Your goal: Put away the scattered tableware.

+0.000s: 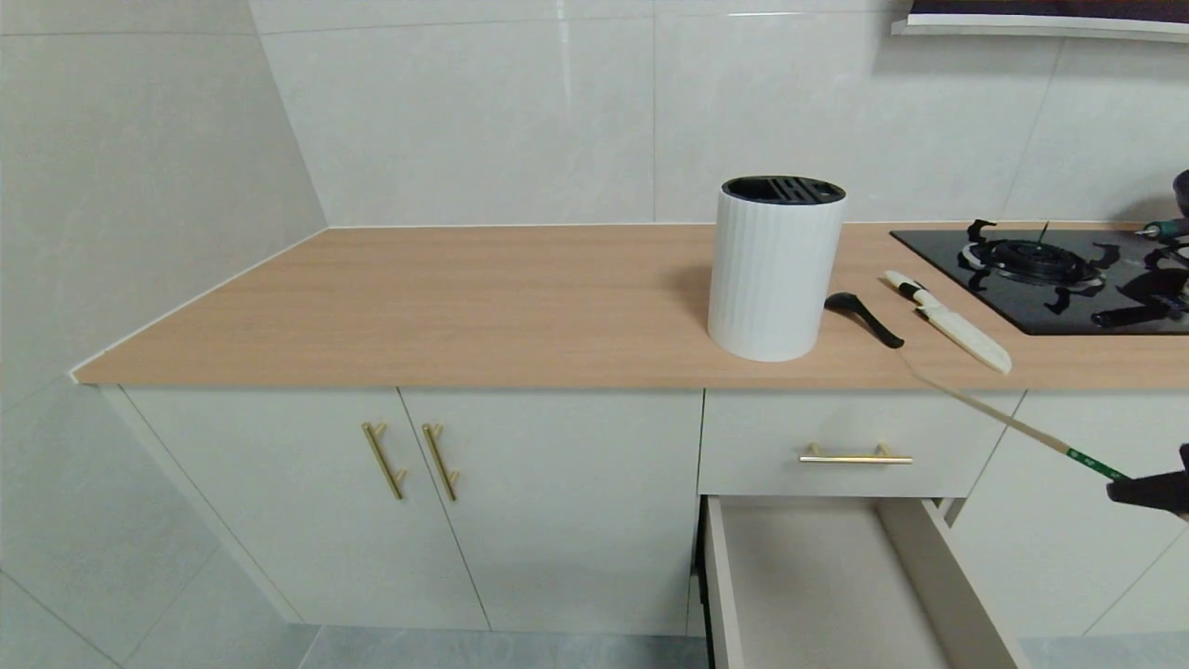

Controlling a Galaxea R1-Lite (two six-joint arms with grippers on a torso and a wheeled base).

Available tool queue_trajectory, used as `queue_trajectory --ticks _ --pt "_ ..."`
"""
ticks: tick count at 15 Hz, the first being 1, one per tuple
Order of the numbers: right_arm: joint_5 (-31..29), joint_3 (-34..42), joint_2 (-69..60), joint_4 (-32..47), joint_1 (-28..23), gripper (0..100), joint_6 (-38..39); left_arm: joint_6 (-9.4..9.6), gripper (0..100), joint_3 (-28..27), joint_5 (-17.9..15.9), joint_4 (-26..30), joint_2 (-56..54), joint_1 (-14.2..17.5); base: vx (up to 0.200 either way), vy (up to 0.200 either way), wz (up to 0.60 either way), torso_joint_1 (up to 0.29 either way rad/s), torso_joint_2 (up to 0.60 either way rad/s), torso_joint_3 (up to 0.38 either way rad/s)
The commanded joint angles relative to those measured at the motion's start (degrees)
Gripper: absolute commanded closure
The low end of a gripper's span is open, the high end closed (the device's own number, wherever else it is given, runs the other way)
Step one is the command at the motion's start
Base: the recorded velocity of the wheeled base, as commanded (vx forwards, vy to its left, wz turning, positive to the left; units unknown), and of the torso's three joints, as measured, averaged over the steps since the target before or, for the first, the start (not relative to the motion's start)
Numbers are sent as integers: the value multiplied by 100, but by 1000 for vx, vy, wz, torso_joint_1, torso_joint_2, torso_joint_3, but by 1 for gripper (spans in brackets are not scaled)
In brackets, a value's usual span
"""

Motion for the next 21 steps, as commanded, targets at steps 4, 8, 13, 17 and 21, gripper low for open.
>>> queue_trajectory --ticks 4,8,13,17,21 --pt "221 191 737 418 560 100 -18 3 0 0 -8 0 0 0 0 0 0 0 0 0" --pt "511 235 1932 304 560 100 17 -6 0 0 0 0 9 0 0 0 0 0 0 0" --pt "494 534 2591 -382 560 100 52 -6 0 0 0 0 0 0 0 0 0 0 0 0" --pt "450 763 2705 -935 560 100 70 -6 0 0 0 0 9 0 0 0 0 -13 37 25" --pt "423 982 2723 -1366 560 100 78 -6 0 0 0 0 9 0 0 0 0 -157 395 228"
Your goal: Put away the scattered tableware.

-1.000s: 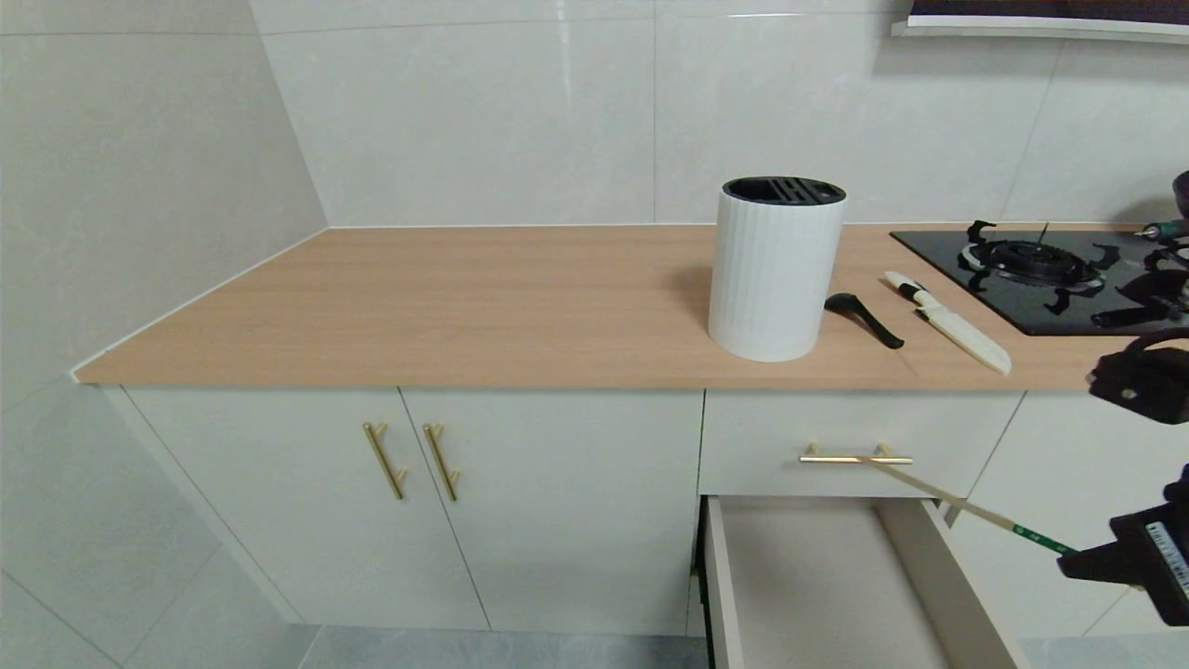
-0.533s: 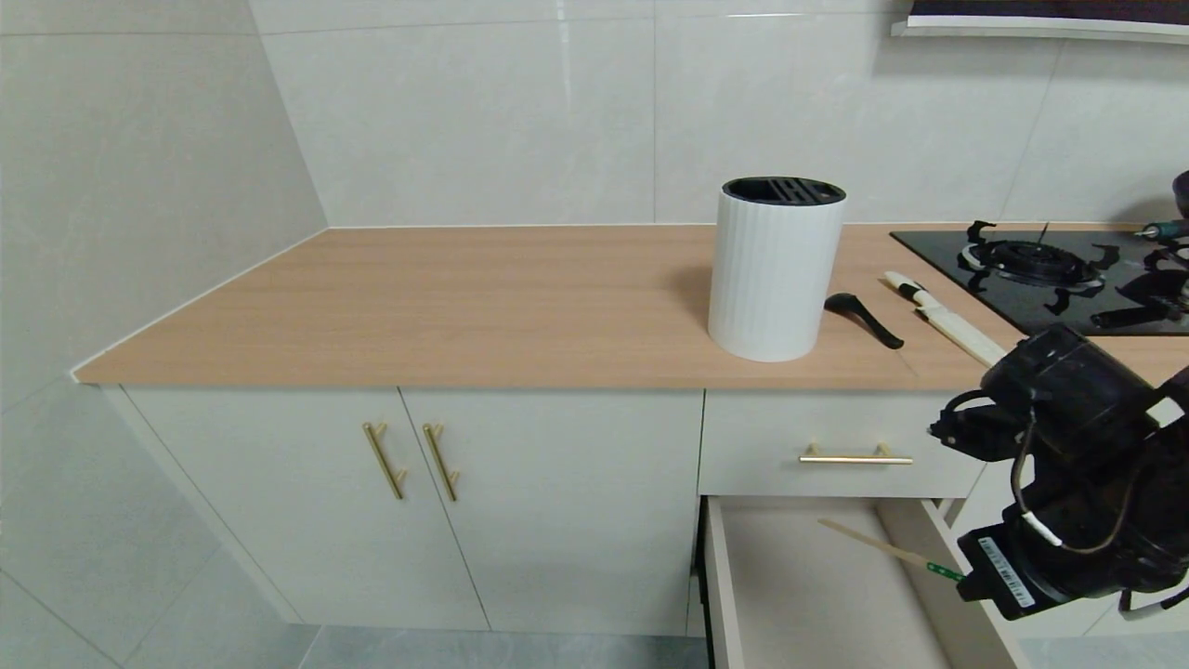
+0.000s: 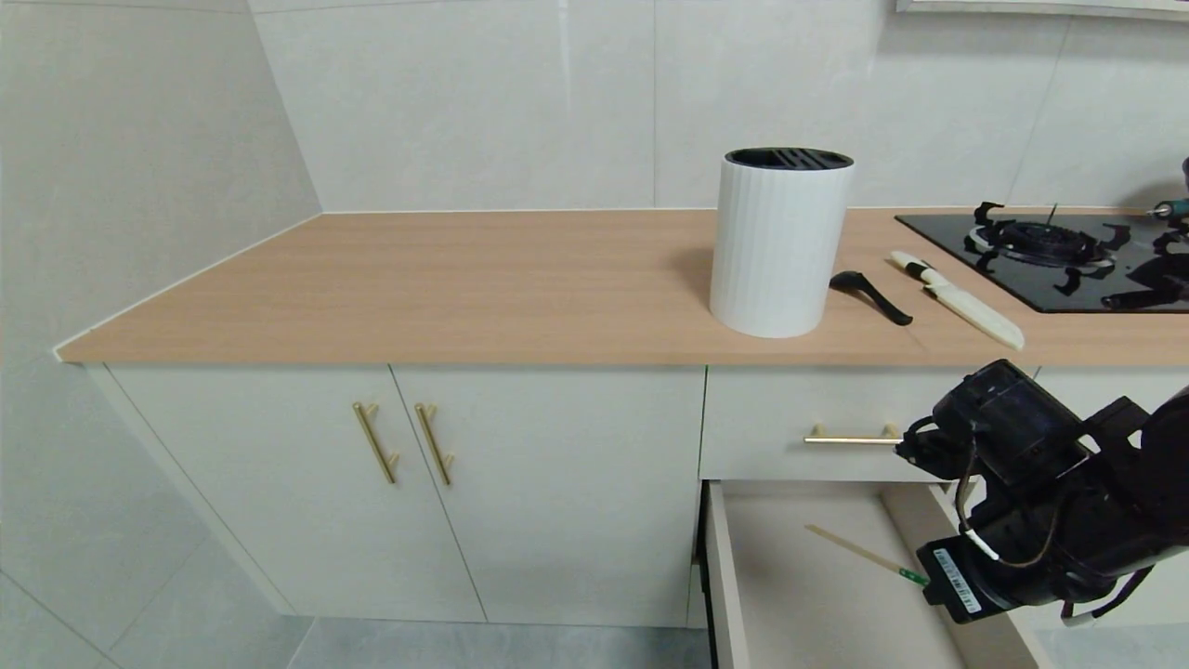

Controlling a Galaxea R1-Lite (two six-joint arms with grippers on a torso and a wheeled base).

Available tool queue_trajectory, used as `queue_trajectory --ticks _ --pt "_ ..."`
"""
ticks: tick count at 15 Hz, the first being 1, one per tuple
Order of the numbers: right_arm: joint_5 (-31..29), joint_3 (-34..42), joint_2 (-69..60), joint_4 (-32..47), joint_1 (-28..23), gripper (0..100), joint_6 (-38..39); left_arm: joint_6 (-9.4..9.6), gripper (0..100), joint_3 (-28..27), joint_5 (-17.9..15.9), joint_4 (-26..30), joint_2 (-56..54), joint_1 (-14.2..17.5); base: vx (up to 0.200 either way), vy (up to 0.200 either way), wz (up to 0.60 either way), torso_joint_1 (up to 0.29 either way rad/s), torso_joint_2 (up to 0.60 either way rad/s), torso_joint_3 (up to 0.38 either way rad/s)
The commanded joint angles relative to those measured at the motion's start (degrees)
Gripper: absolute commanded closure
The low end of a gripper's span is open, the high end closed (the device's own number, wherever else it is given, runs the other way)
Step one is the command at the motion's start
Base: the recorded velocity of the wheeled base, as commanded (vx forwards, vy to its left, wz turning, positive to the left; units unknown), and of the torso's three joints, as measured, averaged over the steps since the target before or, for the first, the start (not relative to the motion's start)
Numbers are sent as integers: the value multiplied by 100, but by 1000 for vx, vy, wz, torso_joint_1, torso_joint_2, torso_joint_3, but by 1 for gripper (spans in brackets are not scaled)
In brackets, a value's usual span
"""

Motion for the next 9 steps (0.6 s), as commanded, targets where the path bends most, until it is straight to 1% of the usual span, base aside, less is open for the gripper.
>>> queue_trajectory --ticks 1,7,9 --pt "-66 40 36 -3 3 100 -1 -6 0 0 0 0 0 0 0 0 0 -183 471 266" --pt "-127 84 1 -109 3 100 8 3 0 0 0 0 9 0 0 0 0 -171 466 291" --pt "-277 137 27 -232 3 100 8 -6 0 0 0 0 9 0 0 0 0 -146 454 308"
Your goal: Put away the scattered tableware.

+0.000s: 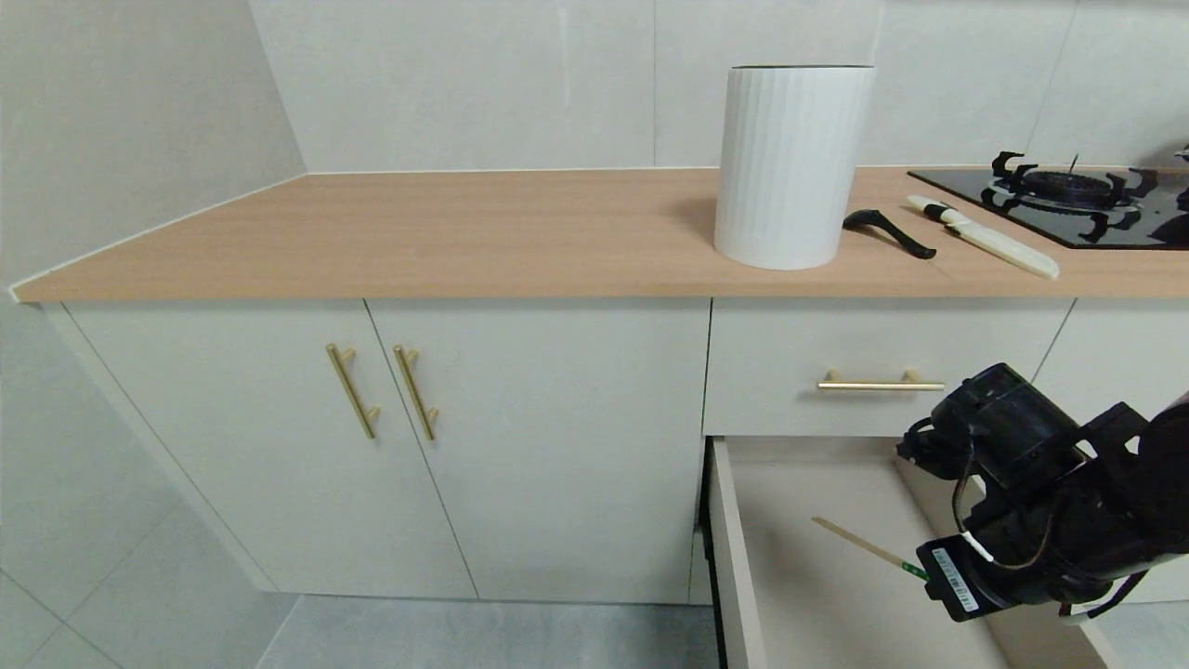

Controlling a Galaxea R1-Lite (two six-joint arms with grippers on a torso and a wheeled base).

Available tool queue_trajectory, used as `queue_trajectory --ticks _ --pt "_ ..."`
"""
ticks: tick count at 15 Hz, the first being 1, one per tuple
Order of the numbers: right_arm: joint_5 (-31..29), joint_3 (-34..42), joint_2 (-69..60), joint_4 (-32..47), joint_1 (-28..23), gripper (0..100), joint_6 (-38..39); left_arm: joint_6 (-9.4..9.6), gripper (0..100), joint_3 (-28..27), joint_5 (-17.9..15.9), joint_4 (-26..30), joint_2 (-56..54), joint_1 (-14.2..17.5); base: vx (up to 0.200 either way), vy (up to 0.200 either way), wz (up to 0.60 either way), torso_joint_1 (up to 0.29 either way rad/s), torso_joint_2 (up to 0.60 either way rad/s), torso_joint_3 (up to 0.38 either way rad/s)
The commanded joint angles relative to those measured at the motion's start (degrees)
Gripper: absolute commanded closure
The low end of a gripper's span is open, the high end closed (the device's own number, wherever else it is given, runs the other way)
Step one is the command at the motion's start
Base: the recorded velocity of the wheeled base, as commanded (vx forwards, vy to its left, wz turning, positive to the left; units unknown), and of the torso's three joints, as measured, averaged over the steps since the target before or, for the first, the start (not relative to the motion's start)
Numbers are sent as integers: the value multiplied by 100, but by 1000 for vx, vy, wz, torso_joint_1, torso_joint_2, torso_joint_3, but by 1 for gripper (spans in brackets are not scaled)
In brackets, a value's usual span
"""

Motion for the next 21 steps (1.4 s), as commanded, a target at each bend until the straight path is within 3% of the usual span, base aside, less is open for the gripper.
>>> queue_trajectory --ticks 1,9,17,21 --pt "-25 36 10 -16 3 100 2 1 0 0 0 -2 9 0 0 0 0 -124 447 305" --pt "-25 159 2 -579 11 100 11 -8 0 0 0 -2 0 0 0 0 0 -40 156 113" --pt "-87 950 2111 -3831 3 100 450 1 0 0 0 -2 9 0 0 0 0 0 0 0" --pt "-166 1012 2981 -4507 11 100 450 1 0 0 0 -2 0 0 0 0 0 0 0 0"
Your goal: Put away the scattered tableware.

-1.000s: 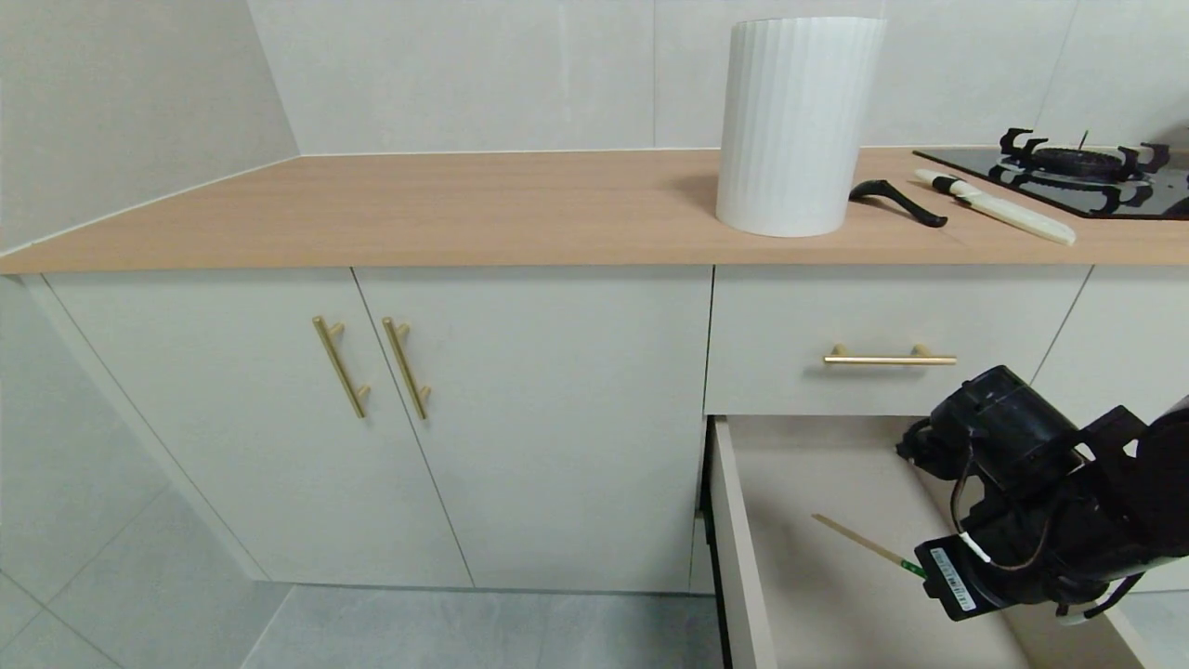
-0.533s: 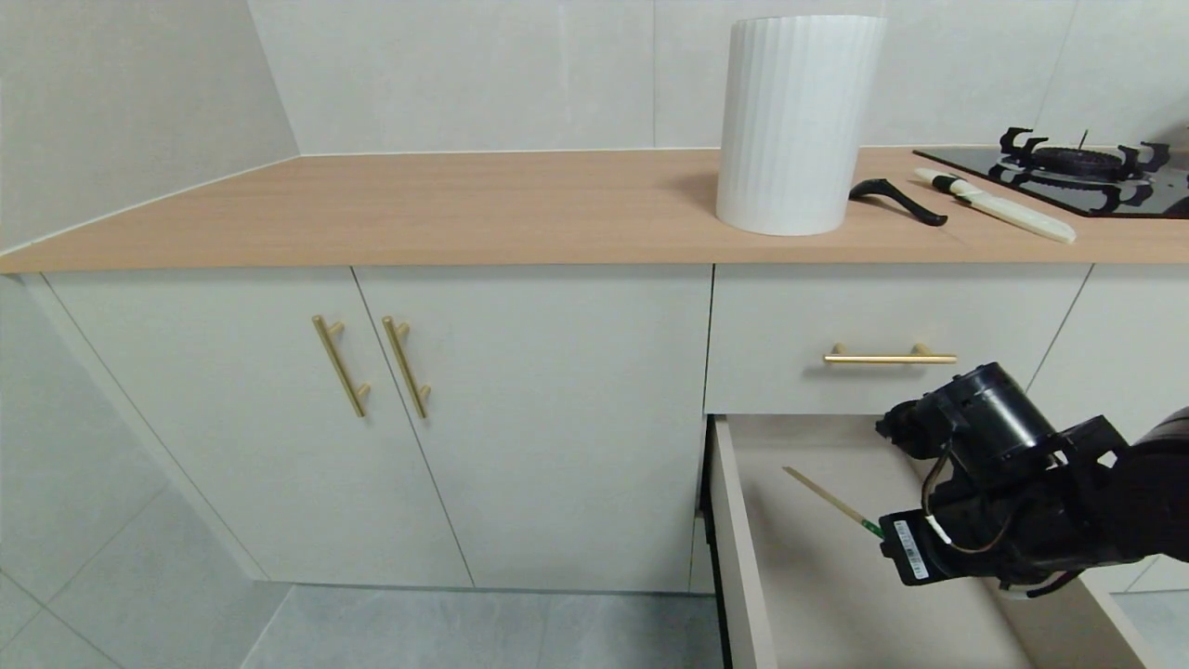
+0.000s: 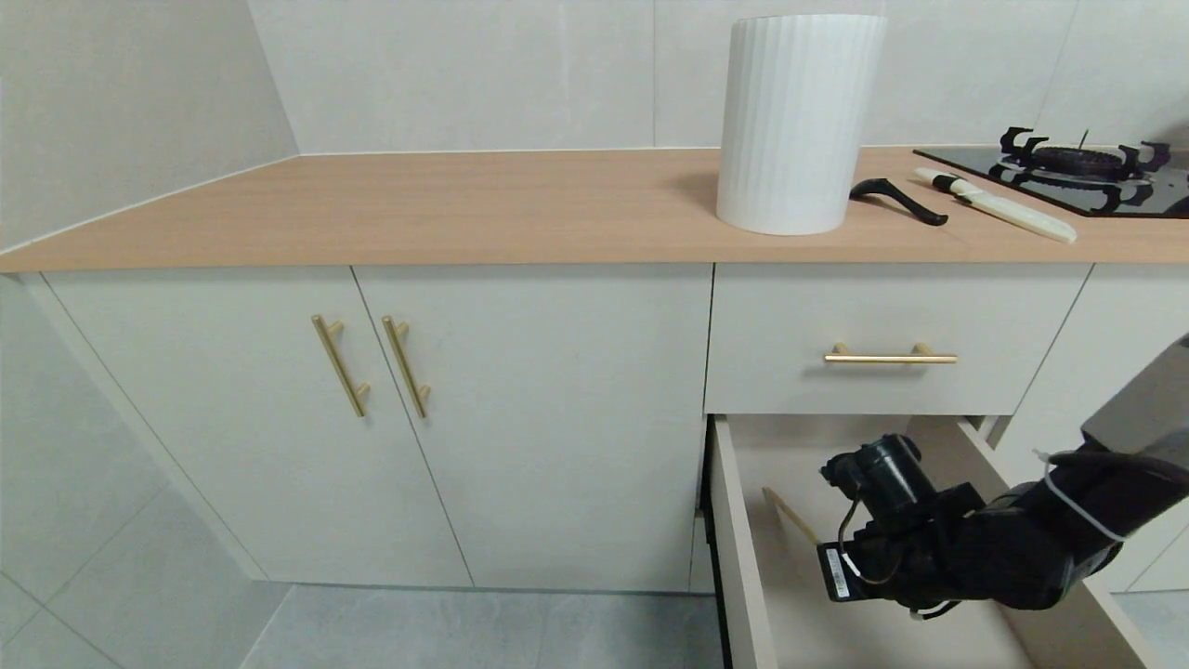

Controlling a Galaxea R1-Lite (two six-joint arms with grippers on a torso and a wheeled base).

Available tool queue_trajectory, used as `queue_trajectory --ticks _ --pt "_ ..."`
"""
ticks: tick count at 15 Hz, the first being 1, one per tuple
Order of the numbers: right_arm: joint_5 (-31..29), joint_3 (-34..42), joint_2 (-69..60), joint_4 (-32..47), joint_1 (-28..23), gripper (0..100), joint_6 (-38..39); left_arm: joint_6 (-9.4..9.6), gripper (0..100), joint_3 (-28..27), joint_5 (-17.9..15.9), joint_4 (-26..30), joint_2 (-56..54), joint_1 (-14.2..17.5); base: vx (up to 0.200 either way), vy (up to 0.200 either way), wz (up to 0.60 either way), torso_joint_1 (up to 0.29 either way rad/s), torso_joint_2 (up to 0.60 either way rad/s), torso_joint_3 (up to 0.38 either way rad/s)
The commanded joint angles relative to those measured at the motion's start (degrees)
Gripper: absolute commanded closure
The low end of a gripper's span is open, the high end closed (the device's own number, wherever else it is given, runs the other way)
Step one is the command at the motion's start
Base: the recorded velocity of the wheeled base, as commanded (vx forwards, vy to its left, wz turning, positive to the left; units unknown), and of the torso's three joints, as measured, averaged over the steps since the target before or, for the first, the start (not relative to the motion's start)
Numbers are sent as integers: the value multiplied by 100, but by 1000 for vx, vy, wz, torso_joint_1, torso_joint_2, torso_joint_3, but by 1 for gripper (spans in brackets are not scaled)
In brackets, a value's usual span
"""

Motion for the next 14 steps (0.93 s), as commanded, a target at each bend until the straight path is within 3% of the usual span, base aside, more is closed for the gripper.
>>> queue_trajectory --ticks 1,14 --pt "-50 24 765 -272 7 100 -1 1 0 2 -2 -2 0 0 0 0 0 0 0 0" --pt "-428 16 1565 -1432 -37 100 -1 1 0 2 -2 -2 9 0 0 0 0 0 0 0"
